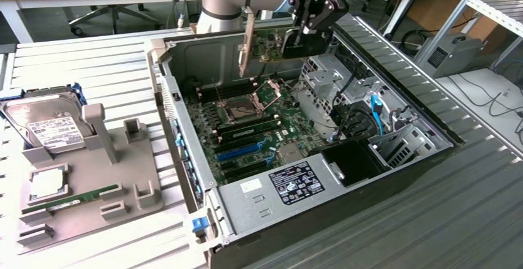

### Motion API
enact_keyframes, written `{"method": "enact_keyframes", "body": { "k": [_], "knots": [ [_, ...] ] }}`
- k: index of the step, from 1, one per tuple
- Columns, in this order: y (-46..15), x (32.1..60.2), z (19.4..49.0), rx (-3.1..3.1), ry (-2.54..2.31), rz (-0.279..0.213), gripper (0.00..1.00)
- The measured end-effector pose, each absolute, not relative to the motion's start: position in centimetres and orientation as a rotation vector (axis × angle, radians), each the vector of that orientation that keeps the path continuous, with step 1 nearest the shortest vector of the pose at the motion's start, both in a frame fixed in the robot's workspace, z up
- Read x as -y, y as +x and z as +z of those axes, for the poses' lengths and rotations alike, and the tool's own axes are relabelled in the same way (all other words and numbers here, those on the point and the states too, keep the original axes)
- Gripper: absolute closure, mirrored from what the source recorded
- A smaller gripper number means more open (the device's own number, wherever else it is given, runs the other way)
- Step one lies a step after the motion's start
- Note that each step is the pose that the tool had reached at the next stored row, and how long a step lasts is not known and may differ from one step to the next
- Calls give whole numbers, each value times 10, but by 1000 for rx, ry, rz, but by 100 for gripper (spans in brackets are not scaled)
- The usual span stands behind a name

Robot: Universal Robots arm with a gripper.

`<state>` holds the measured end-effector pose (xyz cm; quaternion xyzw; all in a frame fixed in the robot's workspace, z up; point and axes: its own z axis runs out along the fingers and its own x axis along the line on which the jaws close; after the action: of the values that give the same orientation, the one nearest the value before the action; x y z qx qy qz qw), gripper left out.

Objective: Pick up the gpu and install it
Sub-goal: 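Insert the gpu into the slot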

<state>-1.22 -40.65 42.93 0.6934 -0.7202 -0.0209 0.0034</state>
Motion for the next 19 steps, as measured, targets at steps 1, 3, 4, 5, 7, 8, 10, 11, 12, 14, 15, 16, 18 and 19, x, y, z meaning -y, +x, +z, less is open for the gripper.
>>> {"method": "enact_keyframes", "body": {
  "k": [1, 3, 4, 5, 7, 8, 10, 11, 12, 14, 15, 16, 18, 19],
  "knots": [
    [-14, 406, 429, 2261, 2171, -66, 73],
    [-18, 406, 429, 2266, 2165, -66, 73],
    [-20, 406, 429, 2269, 2163, -66, 73],
    [-23, 406, 429, 2273, 2158, -66, 73],
    [-26, 406, 429, 2278, 2153, -66, 73],
    [-27, 406, 429, 2281, 2150, -66, 73],
    [-31, 406, 429, 2286, 2145, -66, 73],
    [-34, 406, 429, 2292, 2139, -66, 73],
    [-36, 406, 429, 2295, 2136, -66, 73],
    [-37, 406, 429, 2297, 2133, -66, 73],
    [-37, 406, 429, 2298, 2133, -66, 73],
    [-37, 406, 429, 2298, 2133, -66, 73],
    [-37, 406, 429, 2298, 2133, -66, 73],
    [-37, 406, 429, 2298, 2133, -66, 73]
  ]
}}
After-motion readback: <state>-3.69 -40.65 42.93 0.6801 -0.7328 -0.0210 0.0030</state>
